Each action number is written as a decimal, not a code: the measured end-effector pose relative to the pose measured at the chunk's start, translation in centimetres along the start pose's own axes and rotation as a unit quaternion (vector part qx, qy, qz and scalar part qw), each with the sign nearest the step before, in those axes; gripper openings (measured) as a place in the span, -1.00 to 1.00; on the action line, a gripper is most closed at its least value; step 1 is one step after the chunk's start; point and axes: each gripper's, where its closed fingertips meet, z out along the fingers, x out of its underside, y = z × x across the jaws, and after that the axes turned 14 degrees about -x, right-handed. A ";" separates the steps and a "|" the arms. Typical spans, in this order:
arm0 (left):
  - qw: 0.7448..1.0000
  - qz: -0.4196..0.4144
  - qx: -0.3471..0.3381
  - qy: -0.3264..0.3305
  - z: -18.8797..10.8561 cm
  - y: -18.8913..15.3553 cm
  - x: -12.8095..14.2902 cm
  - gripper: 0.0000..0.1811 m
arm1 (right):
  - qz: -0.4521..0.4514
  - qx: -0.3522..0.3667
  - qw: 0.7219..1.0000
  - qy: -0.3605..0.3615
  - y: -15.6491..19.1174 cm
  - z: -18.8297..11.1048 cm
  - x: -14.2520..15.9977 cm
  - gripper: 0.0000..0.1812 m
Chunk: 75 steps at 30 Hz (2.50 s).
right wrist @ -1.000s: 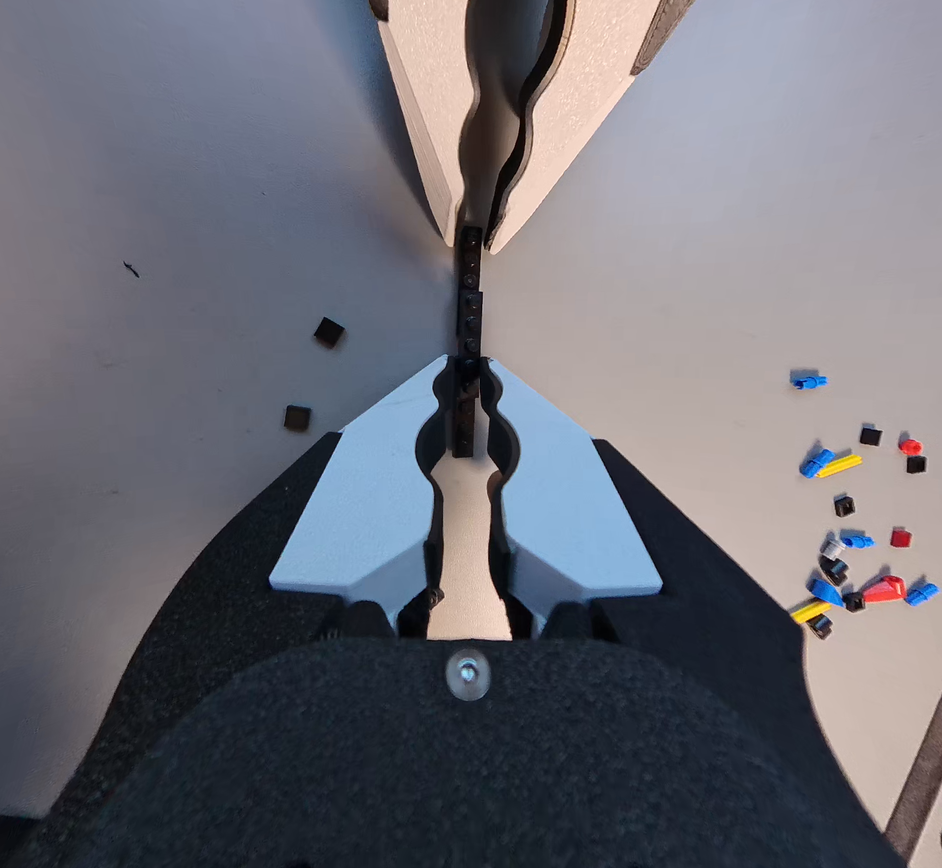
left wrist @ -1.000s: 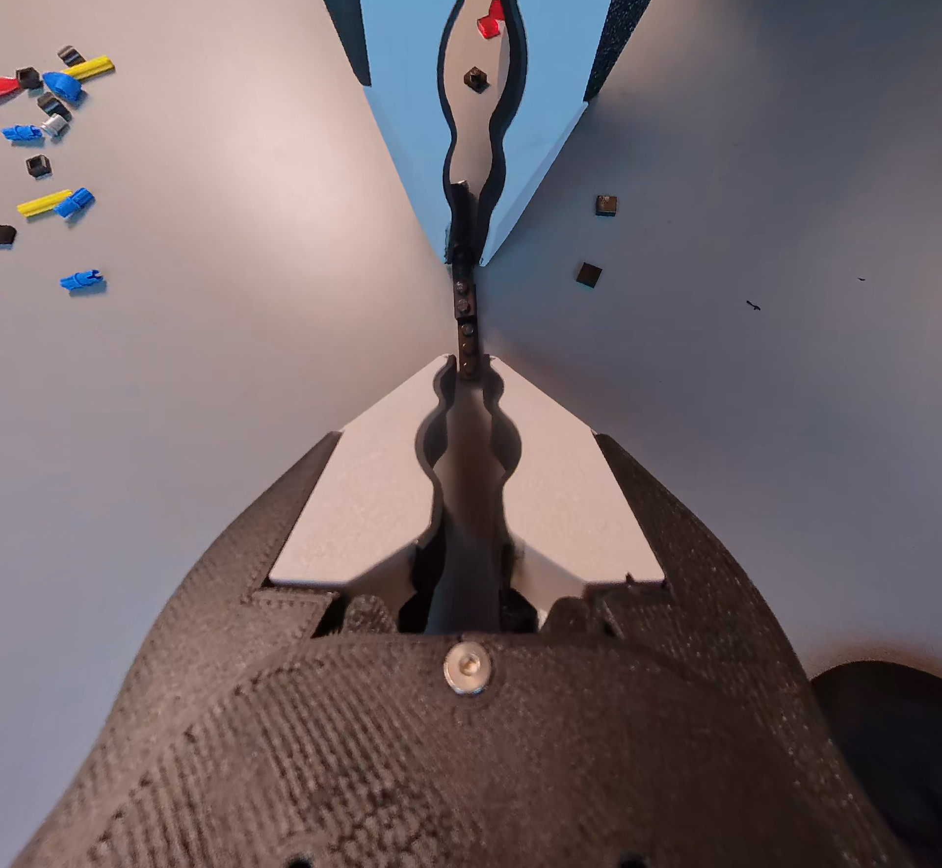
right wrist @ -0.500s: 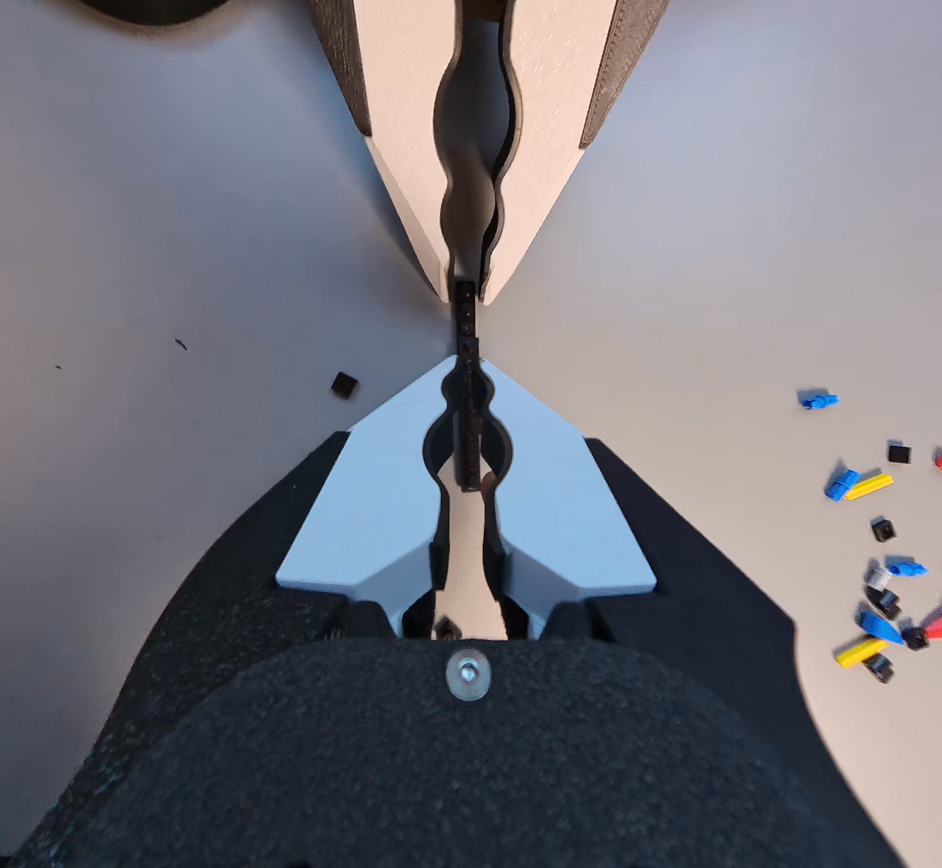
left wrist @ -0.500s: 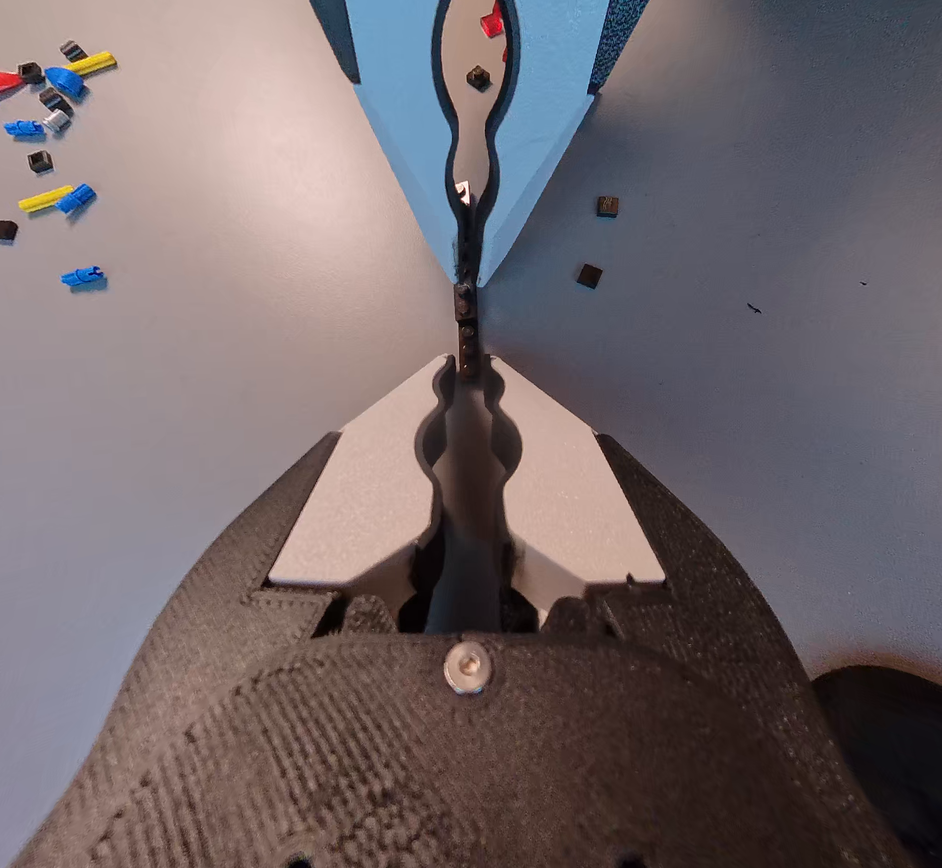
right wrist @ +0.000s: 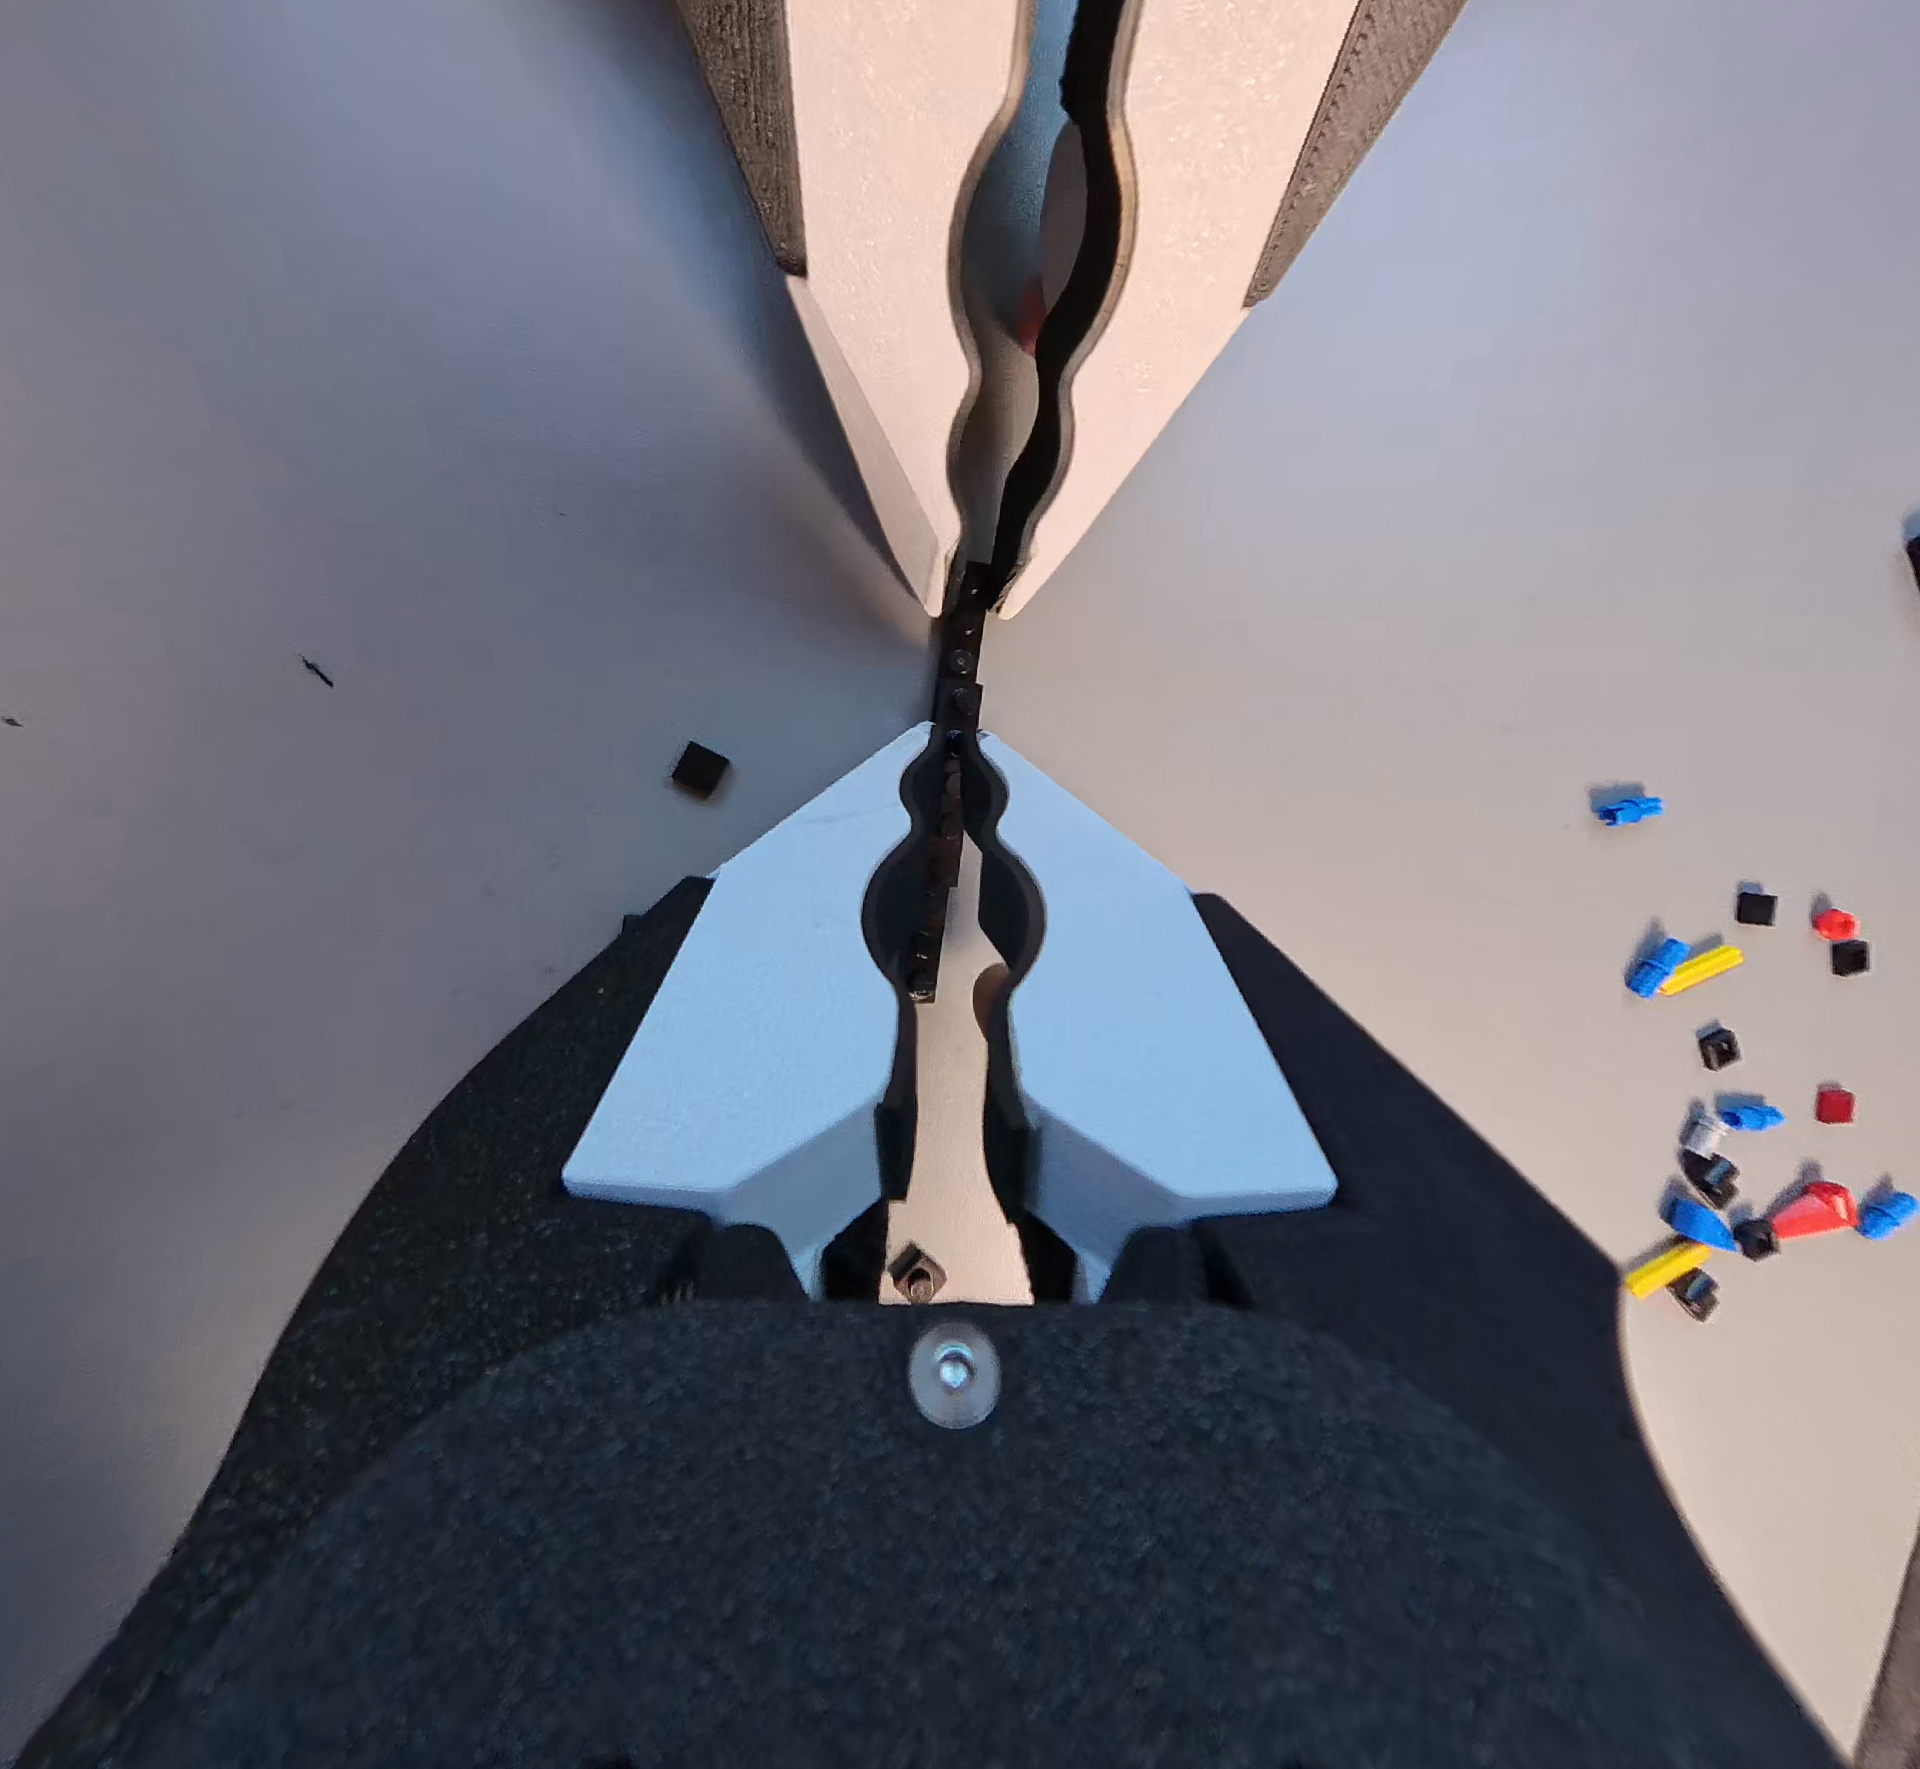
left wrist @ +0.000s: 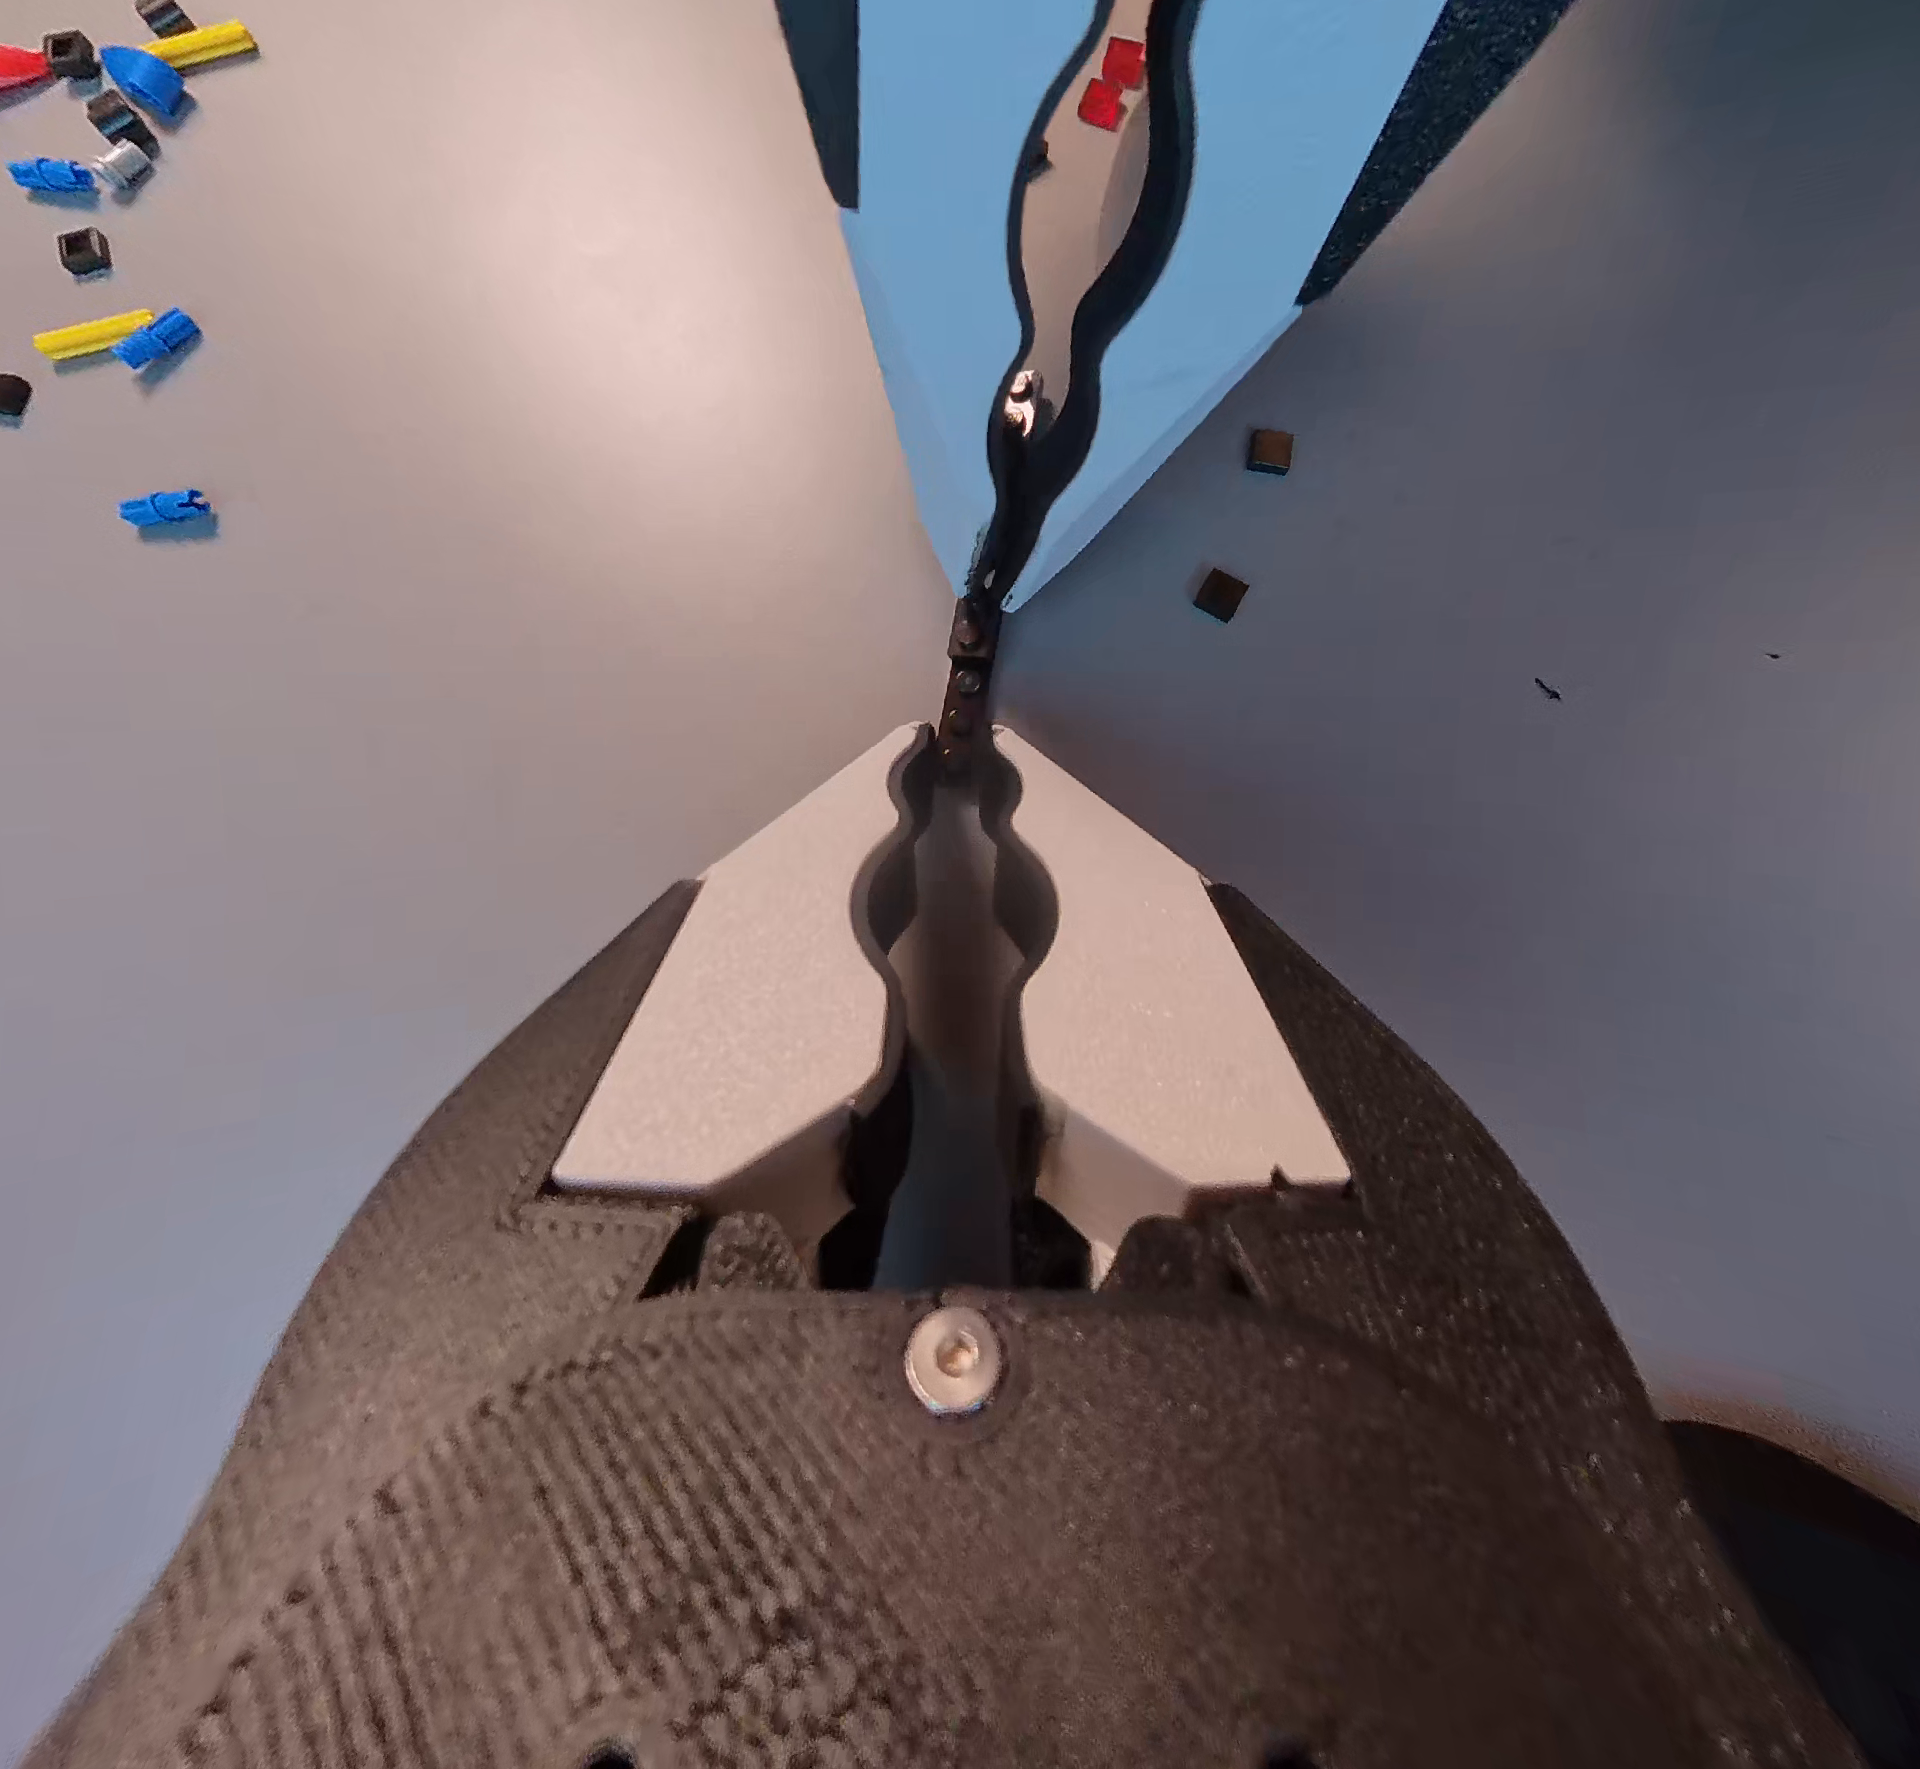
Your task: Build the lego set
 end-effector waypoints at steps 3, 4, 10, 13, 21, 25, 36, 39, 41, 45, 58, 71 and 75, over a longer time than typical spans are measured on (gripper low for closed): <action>1.000 -0.017 -0.007 0.010 0.1 0.0 0.0 -0.94 | -0.017 0.025 0.999 0.013 0.0 0.0 0.0 -1.00; 1.000 -0.023 -0.009 0.013 0.1 0.0 -0.1 -0.94 | -0.022 0.033 0.999 0.018 0.1 0.0 0.0 -1.00; 0.998 -0.053 -0.030 0.029 0.1 0.0 -0.1 -0.94 | -0.025 0.065 0.997 0.037 0.1 0.0 0.0 -1.00; 0.997 -0.061 -0.039 0.034 0.1 0.0 -0.1 -0.94 | -0.029 0.076 0.996 0.040 0.1 0.0 0.1 -1.00; 0.997 -0.060 -0.031 0.029 0.1 -0.1 -0.1 -0.94 | 0.020 0.058 0.998 -0.029 0.3 -0.5 -0.6 -0.92; 0.998 -0.058 -0.029 0.028 0.1 -0.1 -0.1 -0.94 | 0.025 0.048 0.998 -0.023 0.0 -0.9 -0.1 -0.85; 0.999 -0.028 -0.026 0.014 0.2 -0.5 -0.3 -0.94 | 0.041 -0.030 0.999 -0.008 0.1 0.0 0.9 -0.90; 1.000 -0.016 -0.024 0.005 0.3 -0.5 -0.4 -0.94 | 0.040 -0.048 0.998 -0.004 0.3 0.3 0.9 -0.91; 1.000 -0.009 -0.023 0.000 0.3 -0.5 -0.4 -0.94 | 0.040 -0.056 0.998 -0.002 0.3 0.4 0.7 -0.92; 1.000 0.000 -0.018 -0.008 0.3 -0.6 -0.5 -0.94 | 0.045 -0.071 0.996 -0.001 0.4 0.5 0.7 -0.94; 0.996 -0.074 0.029 -0.027 -0.2 -0.3 -0.8 -0.75 | 0.020 0.013 0.999 -0.027 0.5 0.5 0.5 -0.94; 0.962 -0.235 0.129 -0.048 0.0 -1.6 -3.2 -0.91 | -0.062 0.155 0.984 -0.057 1.0 -0.3 -0.3 -0.95; 0.954 -0.262 0.135 -0.051 0.0 -1.5 -3.5 -0.93 | -0.073 0.186 0.978 -0.057 0.9 -0.7 -0.3 -0.95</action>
